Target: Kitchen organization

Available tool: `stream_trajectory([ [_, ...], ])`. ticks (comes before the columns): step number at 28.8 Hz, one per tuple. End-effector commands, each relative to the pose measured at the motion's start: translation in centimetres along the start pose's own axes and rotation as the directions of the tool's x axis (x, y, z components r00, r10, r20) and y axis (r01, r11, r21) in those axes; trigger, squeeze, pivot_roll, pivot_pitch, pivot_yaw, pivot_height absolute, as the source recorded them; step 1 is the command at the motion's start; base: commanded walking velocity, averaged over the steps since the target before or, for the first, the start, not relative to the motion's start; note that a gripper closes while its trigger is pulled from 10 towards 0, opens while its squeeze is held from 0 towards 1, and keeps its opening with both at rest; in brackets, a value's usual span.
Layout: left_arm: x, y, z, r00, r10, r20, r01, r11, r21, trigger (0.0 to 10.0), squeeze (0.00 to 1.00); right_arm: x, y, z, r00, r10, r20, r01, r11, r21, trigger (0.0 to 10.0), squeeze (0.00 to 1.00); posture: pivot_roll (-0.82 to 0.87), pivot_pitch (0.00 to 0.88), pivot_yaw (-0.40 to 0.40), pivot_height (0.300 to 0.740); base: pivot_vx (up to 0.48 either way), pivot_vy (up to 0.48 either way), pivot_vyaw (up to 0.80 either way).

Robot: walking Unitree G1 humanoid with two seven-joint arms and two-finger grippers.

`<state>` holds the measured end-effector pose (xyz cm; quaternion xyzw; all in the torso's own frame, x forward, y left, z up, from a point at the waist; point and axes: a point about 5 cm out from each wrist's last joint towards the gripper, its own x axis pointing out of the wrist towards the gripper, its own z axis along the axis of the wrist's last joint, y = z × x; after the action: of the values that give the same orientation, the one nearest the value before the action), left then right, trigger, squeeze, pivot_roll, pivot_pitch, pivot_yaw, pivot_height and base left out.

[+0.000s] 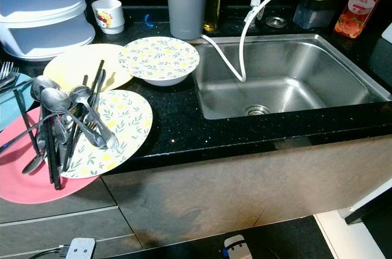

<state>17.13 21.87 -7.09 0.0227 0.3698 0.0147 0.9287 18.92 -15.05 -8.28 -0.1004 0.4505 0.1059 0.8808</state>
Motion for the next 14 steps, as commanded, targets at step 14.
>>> stream_trajectory([
  [14,-0.56,-0.03,-2.05,0.997,0.006,-0.073,-0.006,1.000,0.004,10.0,0.00,-0.32,0.58,-2.06,0.997,0.019,-0.071,-0.018,1.000,0.009,10.0,0.00,0.11,0.181,-0.015,0.740,0.000,0.000,0.00],
])
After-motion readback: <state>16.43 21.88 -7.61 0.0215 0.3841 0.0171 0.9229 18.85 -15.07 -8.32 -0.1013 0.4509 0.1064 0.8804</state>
